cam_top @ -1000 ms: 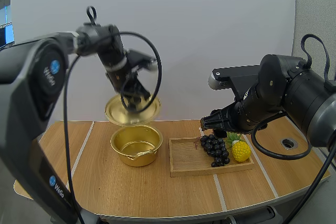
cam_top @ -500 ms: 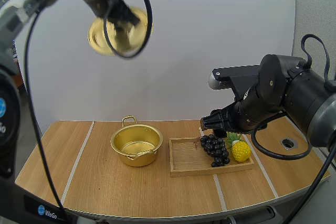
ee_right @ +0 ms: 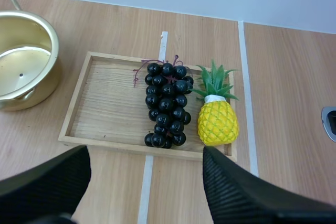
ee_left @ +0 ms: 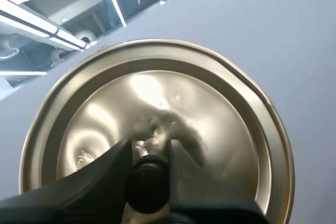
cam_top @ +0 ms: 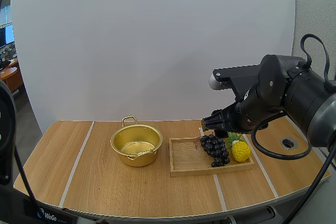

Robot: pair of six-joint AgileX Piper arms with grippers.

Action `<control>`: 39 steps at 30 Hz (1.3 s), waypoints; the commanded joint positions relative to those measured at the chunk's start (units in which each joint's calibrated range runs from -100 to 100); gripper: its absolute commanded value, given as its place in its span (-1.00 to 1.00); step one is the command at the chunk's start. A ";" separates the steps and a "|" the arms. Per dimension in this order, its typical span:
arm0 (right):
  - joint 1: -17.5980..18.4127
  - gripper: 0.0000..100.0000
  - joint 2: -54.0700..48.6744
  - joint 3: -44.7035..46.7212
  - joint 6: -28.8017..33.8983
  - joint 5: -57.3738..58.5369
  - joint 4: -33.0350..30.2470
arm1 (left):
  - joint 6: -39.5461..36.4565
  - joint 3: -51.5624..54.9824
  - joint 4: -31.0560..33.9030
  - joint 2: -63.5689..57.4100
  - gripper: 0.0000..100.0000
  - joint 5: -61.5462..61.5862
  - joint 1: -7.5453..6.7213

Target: Open the pot, put the pineapple inside, and close it

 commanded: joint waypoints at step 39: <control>-15.71 1.00 34.06 -4.56 -19.97 -18.61 9.18 | -1.43 -2.55 1.30 -0.42 -1.00 -16.40 -0.08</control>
